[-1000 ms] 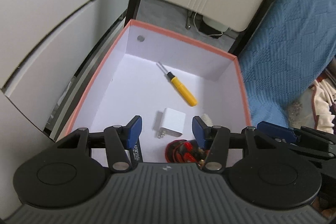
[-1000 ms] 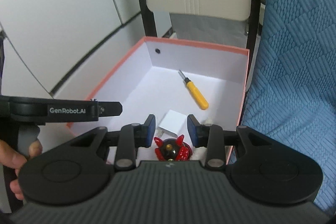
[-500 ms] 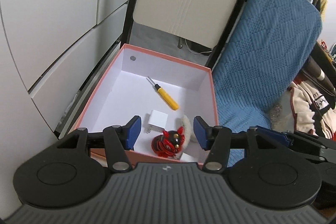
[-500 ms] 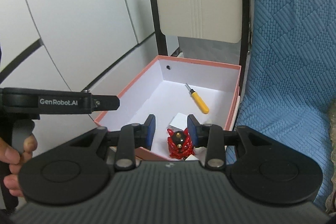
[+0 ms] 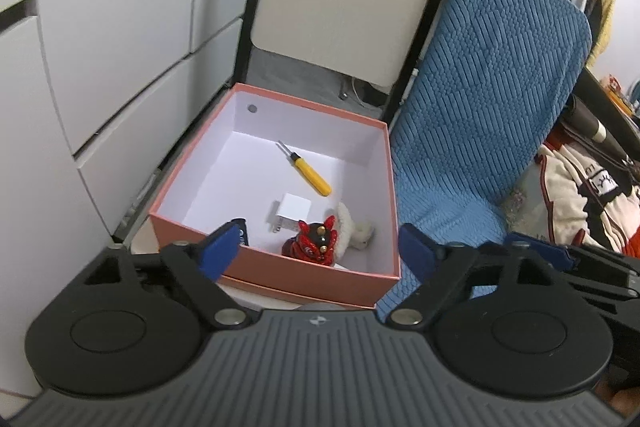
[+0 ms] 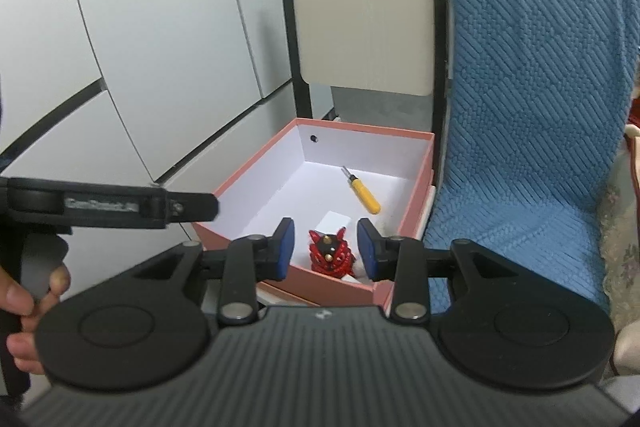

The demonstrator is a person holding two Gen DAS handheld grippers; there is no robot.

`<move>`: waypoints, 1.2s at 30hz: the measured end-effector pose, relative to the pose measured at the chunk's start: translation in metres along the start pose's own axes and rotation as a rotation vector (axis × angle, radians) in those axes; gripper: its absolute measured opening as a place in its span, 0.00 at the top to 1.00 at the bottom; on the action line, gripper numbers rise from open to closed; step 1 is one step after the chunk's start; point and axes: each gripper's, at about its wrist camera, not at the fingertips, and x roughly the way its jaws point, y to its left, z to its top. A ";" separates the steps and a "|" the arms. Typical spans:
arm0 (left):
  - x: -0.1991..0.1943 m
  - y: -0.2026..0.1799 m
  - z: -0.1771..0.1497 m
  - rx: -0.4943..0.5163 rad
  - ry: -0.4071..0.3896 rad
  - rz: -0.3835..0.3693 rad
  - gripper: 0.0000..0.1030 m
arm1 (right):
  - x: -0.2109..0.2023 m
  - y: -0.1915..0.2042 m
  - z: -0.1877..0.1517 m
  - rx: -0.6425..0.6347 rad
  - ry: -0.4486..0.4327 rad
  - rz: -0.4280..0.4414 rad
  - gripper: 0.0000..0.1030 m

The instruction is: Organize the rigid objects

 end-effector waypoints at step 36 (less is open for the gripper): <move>-0.031 0.000 -0.017 0.005 0.001 0.034 0.03 | -0.018 -0.006 -0.017 0.039 0.034 -0.080 0.16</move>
